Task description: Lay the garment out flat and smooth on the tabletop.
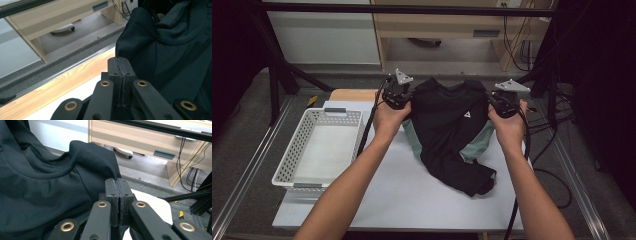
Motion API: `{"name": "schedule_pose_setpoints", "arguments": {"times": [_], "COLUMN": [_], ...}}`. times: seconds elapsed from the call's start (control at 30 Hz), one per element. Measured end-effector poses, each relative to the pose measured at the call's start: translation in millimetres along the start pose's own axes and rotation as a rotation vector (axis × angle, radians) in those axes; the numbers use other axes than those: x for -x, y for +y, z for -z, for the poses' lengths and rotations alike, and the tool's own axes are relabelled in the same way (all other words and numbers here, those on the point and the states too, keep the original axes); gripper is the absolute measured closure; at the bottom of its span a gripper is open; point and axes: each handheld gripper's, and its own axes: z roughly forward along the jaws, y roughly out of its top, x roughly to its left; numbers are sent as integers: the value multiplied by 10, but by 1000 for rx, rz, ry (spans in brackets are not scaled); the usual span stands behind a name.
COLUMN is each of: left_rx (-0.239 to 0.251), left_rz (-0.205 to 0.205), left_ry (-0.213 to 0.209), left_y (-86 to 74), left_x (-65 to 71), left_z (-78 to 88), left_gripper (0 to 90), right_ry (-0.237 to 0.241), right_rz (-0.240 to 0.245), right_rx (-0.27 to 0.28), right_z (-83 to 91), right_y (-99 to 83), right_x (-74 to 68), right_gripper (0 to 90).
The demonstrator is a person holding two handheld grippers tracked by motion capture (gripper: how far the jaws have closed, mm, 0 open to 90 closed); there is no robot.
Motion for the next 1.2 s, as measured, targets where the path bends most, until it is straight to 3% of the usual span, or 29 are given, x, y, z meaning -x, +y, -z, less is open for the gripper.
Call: {"name": "schedule_pose_setpoints", "arguments": {"times": [0.13,0.23,0.3,0.43,0.53,0.67,0.8,0.93,1.07,1.2], "left_rx": [18,27,39,50,56,80,88,94,83,83], "left_rz": [62,60,25,30,16,36,52,101,115,126], "left_ry": [-26,-7,6,-3,-18,-59,-94,-143,-140,-131], "left_y": [15,74,106,35,-99,-375,-693,-1011,-1282,-1495], "left_x": [-81,-137,-142,-2,145,309,426,477,491,504], "left_z": [-65,-131,-195,-187,-67,149,356,582,731,833], "left_gripper": [894,894,891,750,688,636,559,500,443,393], "right_ry": [-5,-16,-26,-24,0,45,57,96,89,104], "right_rz": [-24,-27,-35,-75,-49,-70,-100,-126,-124,-74], "right_rx": [8,8,4,-41,-43,-64,-42,-56,-76,-115], "right_z": [-108,-223,-301,-363,-193,115,414,610,760,865], "right_y": [10,77,111,31,-118,-401,-691,-905,-1037,-1130], "right_x": [2,27,48,-17,-128,-263,-366,-438,-526,-635], "right_gripper": [890,889,881,680,625,536,477,401,354,317]}}
